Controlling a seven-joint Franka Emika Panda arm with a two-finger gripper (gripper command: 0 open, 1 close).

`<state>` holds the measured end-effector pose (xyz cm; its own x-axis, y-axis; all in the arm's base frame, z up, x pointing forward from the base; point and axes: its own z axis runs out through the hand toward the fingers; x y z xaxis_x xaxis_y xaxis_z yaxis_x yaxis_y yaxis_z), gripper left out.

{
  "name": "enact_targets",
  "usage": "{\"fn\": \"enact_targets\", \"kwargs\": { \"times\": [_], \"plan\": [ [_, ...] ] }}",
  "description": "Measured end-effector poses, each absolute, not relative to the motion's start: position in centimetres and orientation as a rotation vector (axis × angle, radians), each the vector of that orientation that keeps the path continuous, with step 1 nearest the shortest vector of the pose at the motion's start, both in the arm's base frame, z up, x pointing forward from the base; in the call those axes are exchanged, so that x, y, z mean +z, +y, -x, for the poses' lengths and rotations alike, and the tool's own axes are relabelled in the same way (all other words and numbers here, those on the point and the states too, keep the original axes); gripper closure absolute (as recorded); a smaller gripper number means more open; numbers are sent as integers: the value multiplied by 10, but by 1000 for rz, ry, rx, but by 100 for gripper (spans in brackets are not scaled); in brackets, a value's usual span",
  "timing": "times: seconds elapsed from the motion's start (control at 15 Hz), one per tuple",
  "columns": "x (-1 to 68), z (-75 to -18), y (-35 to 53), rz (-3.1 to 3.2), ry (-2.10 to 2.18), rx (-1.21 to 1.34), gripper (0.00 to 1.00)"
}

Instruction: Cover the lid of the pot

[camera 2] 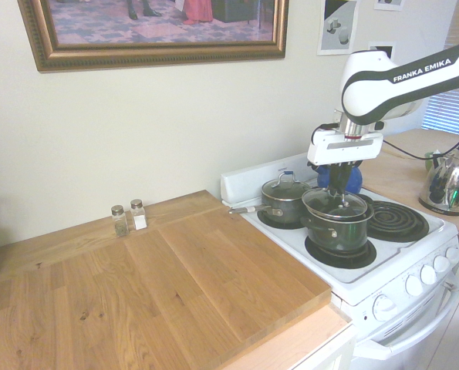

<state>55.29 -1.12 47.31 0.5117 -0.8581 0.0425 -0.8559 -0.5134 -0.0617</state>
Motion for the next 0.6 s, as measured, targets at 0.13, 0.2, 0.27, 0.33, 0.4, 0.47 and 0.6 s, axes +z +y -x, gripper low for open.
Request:
{"fn": "enact_targets", "kwargs": {
  "times": [0.13,0.2,0.27,0.33,0.4,0.47,0.6],
  "plan": [
    [472,-553,-16,2714,1540,-112,100],
    [471,-553,-17,2718,1543,-112,100],
    [470,-553,-17,2721,1543,-109,100],
    [469,-553,-16,2724,1541,-105,100],
    [468,-552,-15,2727,1538,-102,100],
    [468,-552,-13,2730,1536,-100,100],
    [467,-551,-12,2735,1537,-85,100]
  ]
}}
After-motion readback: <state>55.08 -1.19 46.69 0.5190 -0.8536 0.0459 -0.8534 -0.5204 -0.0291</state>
